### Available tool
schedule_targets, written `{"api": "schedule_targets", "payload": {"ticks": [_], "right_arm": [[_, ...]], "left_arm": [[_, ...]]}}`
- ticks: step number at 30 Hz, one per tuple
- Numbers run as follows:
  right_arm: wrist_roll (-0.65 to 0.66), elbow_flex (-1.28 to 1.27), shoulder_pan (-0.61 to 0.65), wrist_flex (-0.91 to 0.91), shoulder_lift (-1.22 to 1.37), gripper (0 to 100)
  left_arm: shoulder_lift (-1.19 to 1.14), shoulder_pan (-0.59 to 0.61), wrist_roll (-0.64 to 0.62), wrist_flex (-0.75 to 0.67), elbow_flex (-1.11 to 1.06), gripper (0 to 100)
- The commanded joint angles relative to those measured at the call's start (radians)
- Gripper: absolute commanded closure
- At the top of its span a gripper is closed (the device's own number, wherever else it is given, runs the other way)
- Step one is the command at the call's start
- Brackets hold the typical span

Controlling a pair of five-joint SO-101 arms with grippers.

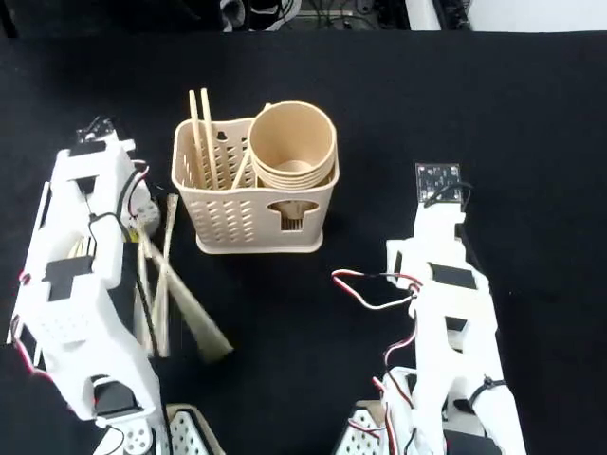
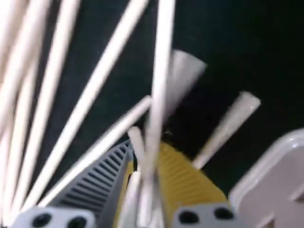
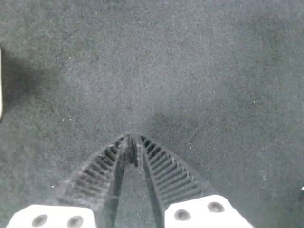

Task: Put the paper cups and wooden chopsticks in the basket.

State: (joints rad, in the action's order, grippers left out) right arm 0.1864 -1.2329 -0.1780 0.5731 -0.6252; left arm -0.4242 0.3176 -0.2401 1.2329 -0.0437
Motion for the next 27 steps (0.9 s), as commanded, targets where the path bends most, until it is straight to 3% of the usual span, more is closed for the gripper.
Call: {"api": "schedule_targets", "payload": {"ticks": [1,13,20,27], "right_arm": [[-0.005,-0.002,0.012,-0.017,-0.004,98.6],[-0.005,-0.002,0.012,-0.017,-0.004,98.6],[-0.005,-0.002,0.012,-0.017,-0.004,98.6],[-0.005,-0.002,0.012,-0.017,-0.004,98.6]], "left_arm": [[0.011,0.013,-0.014,0.064,0.097,97],[0.103,-0.047,-0.012,0.252,0.295,97],[0.471,-0.15,-0.005,0.269,0.266,97],[0.89,-0.176,0.18,0.118,0.105,97]]}}
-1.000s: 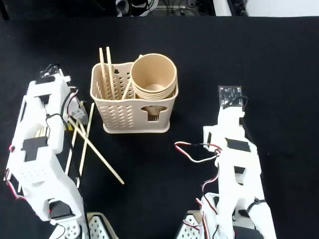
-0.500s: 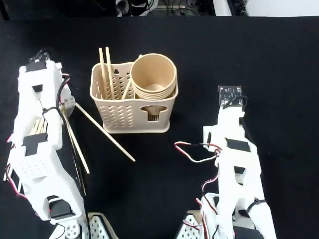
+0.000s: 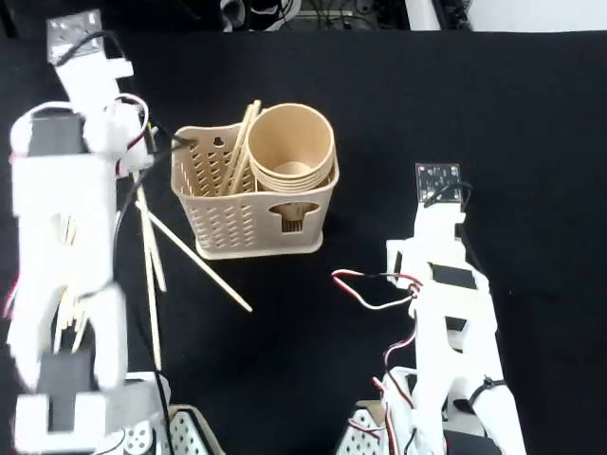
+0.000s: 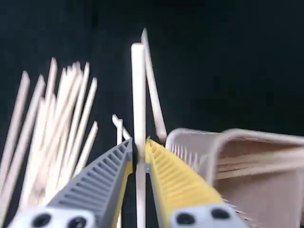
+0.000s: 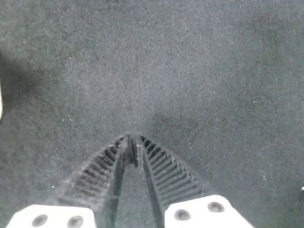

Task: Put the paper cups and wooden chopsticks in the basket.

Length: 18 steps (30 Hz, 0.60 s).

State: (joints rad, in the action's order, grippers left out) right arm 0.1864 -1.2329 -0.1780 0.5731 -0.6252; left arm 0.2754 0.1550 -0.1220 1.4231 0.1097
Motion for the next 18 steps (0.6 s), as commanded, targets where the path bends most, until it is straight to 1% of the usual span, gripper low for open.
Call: {"api": "schedule_targets", "payload": {"ticks": [1,6,12,15,18], "right_arm": [[-0.005,-0.002,0.012,-0.017,-0.004,98.6],[-0.005,-0.002,0.012,-0.015,-0.004,98.6],[-0.005,-0.002,0.012,-0.015,-0.004,98.6],[-0.005,-0.002,0.012,-0.014,-0.004,98.6],[-0.005,-0.002,0.012,-0.012,-0.004,98.6]], "left_arm": [[0.245,-0.01,0.08,-0.104,-0.084,97],[0.525,-0.007,0.137,-0.232,-0.271,97],[0.852,-0.013,0.138,-0.344,-0.449,97],[0.971,-0.013,0.137,-0.425,-0.516,97],[1.034,-0.013,0.129,-0.551,-0.576,97]]}}
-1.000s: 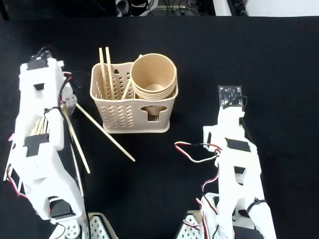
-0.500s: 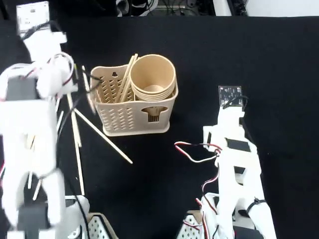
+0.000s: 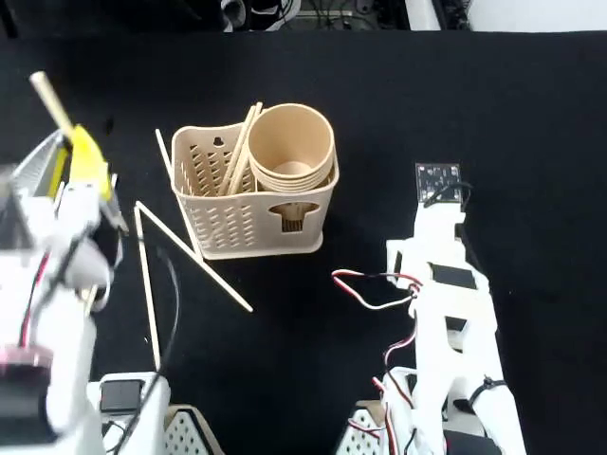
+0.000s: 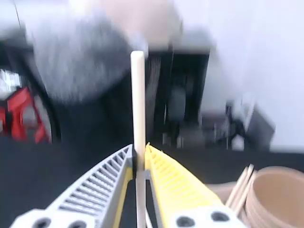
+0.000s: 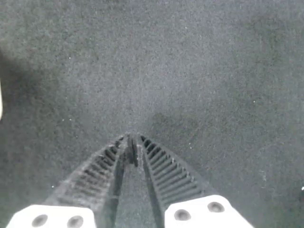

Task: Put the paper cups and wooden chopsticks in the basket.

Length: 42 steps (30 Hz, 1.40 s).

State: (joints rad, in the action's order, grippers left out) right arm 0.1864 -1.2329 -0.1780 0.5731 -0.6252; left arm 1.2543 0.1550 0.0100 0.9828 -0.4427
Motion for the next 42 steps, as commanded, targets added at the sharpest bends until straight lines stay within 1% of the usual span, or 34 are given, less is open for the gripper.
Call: {"api": "schedule_targets", "payload": {"ticks": [1,4,7,11,13,14,24,26,28,29,31,34,38,40,42], "right_arm": [[-0.005,-0.002,0.012,-0.012,-0.004,98.6],[-0.005,-0.002,0.012,-0.012,-0.004,98.6],[-0.005,-0.002,0.012,-0.012,-0.004,98.6],[-0.005,-0.002,0.012,-0.014,-0.002,98.6],[-0.005,-0.004,0.012,-0.014,-0.002,98.6],[-0.005,-0.004,0.012,-0.014,-0.002,98.6],[-0.005,-0.004,0.012,-0.017,-0.001,98.6],[-0.005,-0.004,0.012,-0.017,-0.001,98.6],[-0.005,-0.004,0.012,-0.017,-0.001,98.6],[-0.005,-0.004,0.012,-0.017,-0.001,98.6],[-0.005,-0.004,0.012,-0.017,-0.001,98.6],[-0.005,-0.004,0.012,-0.017,-0.001,98.6],[-0.005,-0.004,0.012,-0.017,-0.001,98.6],[-0.005,-0.004,0.012,-0.017,-0.001,98.6],[-0.005,-0.004,0.012,-0.017,-0.001,98.6]], "left_arm": [[0.063,-0.013,-0.003,-0.161,-0.041,97],[0.066,-0.022,-0.003,-0.313,-0.079,97],[0.066,-0.128,-0.003,-0.404,-0.101,97],[0.064,-0.312,-0.003,-0.416,-0.101,97],[0.063,-0.364,-0.003,-0.411,-0.114,97],[0.058,-0.371,-0.003,-0.413,-0.134,97],[-0.012,-0.375,0.002,-0.411,-0.358,97],[-0.012,-0.374,-0.003,-0.404,-0.39,92],[-0.012,-0.369,-0.005,-0.347,-0.39,85],[-0.02,-0.369,-0.005,-0.308,-0.38,83],[-0.021,-0.369,-0.02,-0.245,-0.354,82],[-0.021,-0.364,-0.046,-0.189,-0.312,82],[-0.021,-0.265,-0.048,-0.104,-0.232,82],[-0.023,-0.165,-0.048,-0.009,-0.18,82],[-0.037,-0.044,-0.043,0.095,-0.13,80]]}}
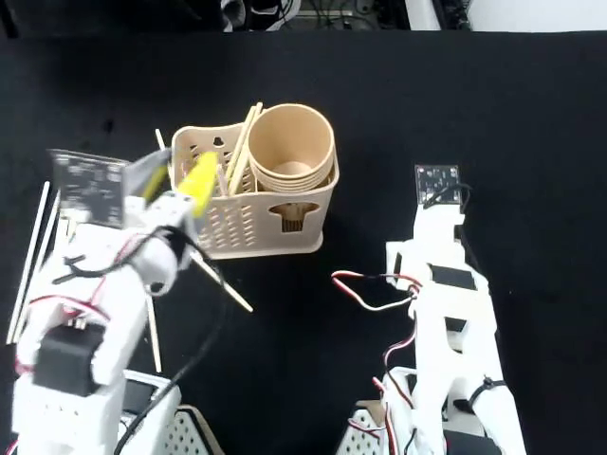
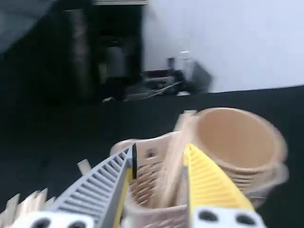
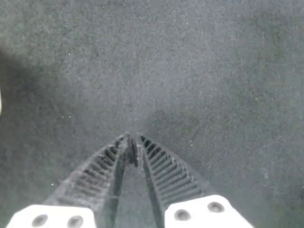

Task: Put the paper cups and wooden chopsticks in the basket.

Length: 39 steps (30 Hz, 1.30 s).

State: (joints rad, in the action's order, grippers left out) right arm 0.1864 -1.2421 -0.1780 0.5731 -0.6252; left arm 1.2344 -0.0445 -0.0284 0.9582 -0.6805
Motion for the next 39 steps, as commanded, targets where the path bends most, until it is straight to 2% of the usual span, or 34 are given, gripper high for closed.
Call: {"api": "schedule_targets", "payload": {"ticks": [1,3,5,9,13,16,19,26,30,36,39], "right_arm": [[-0.005,0.005,0.012,-0.017,-0.001,98.6],[-0.005,0.005,0.012,-0.017,-0.001,98.6],[-0.005,0.005,0.012,-0.017,-0.001,98.6],[-0.005,0.005,0.012,-0.015,-0.001,98.6],[-0.005,0.005,0.012,-0.015,-0.001,98.6],[-0.005,0.005,0.012,-0.014,-0.001,98.6],[-0.005,0.005,0.012,-0.014,-0.001,98.6],[-0.005,0.005,0.012,-0.014,-0.001,98.6],[-0.005,0.005,0.012,-0.014,-0.001,98.6],[-0.005,0.005,0.012,-0.014,-0.001,98.6],[-0.005,0.005,0.012,-0.014,-0.001,98.6]], "left_arm": [[-0.038,0.225,0.0,0.167,0.127,79],[-0.112,0.374,0.003,0.233,0.16,78],[-0.219,0.498,0.06,0.25,0.176,78],[-0.479,0.615,0.224,0.252,0.199,78],[-0.7,0.644,0.399,0.247,0.209,78],[-0.85,0.671,0.483,0.244,0.245,78],[-0.98,0.7,0.526,0.229,0.286,78],[-1.237,0.746,0.6,0.055,0.297,78],[-1.336,0.734,0.674,0.044,0.295,78],[-1.39,0.708,0.744,0.048,0.294,98],[-1.382,0.705,0.749,0.052,0.282,97]]}}
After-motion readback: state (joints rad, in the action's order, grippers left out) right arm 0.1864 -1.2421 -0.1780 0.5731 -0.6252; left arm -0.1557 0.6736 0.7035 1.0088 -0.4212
